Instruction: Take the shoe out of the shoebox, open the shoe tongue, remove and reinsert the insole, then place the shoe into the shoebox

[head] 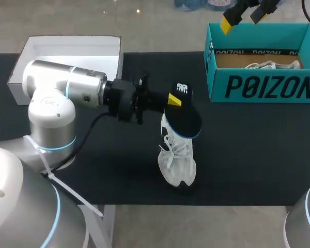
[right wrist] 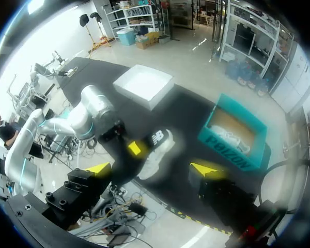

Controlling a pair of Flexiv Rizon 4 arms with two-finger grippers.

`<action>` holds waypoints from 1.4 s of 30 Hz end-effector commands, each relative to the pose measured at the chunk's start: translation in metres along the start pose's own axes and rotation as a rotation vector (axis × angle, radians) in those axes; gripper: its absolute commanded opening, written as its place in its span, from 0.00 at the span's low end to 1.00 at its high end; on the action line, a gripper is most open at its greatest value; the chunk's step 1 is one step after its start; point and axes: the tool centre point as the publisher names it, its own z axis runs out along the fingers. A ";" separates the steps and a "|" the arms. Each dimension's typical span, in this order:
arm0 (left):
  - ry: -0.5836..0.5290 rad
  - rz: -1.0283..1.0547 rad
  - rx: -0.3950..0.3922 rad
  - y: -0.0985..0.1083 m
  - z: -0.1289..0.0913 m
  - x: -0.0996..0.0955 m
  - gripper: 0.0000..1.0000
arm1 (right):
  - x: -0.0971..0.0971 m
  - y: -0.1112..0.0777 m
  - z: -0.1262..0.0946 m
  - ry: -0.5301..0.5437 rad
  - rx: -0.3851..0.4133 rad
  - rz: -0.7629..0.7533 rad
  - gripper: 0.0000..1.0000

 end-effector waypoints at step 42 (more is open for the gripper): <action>0.019 0.835 -0.167 0.051 -0.027 -0.041 0.00 | 0.000 0.002 0.000 -0.001 0.004 0.002 1.00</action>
